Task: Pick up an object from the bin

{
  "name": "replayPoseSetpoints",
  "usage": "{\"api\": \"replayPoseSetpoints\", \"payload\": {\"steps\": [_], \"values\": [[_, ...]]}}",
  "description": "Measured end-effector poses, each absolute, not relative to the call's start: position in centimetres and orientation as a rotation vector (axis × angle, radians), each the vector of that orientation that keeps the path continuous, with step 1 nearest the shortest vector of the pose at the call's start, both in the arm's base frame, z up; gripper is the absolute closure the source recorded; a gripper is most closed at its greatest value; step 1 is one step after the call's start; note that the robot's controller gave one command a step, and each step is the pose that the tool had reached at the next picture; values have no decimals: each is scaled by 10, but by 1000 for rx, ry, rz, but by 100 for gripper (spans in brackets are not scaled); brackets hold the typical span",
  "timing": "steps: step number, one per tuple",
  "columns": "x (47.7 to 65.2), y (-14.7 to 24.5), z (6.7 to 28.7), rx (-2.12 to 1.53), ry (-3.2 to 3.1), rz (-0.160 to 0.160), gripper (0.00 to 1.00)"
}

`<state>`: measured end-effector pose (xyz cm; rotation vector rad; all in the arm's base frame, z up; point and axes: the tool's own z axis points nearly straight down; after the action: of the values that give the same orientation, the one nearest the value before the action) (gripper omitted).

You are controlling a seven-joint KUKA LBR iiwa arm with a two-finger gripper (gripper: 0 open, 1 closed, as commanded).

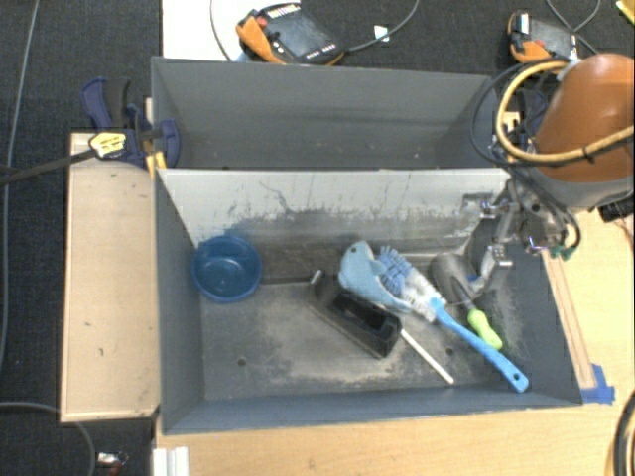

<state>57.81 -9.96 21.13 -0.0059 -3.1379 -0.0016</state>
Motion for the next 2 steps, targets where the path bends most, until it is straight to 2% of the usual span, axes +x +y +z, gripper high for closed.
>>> {"api": "replayPoseSetpoints", "payload": {"steps": [1, 2], "values": [[580, -99, 216, 0, -3146, 1, 0], [554, -110, 106, -249, -3139, 0, 0]]}}
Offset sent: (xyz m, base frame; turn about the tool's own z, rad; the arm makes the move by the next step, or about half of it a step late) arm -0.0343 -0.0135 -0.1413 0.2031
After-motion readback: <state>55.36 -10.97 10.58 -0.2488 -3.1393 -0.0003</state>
